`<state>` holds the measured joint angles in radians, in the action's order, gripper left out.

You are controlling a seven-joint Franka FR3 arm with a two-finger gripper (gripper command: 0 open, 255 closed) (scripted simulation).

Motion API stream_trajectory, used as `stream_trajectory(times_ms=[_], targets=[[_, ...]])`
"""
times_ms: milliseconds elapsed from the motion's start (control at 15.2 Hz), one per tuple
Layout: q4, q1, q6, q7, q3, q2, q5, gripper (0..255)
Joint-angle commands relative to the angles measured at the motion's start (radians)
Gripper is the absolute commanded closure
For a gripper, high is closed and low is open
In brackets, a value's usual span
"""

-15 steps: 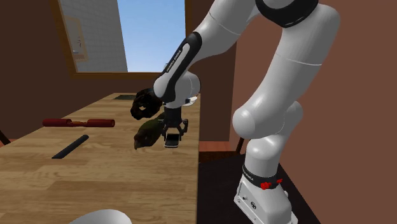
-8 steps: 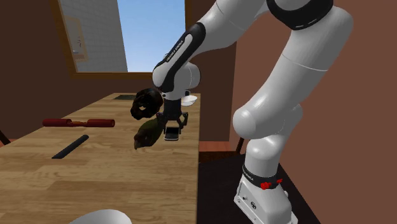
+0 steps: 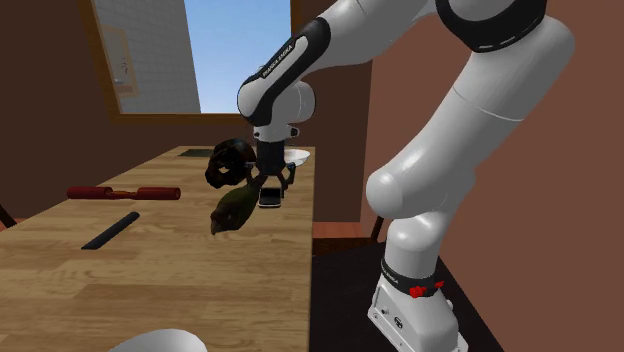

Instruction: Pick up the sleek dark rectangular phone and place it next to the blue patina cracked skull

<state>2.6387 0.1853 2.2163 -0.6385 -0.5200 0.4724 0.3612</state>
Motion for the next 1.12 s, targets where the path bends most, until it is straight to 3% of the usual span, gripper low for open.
stream_trajectory(times_ms=[0,1056], targets=[[-0.02,0.001,-0.036,-0.003,0.007,0.016,-0.004,255],[-0.173,-0.003,-0.279,-0.015,0.066,0.106,-0.037,255]])
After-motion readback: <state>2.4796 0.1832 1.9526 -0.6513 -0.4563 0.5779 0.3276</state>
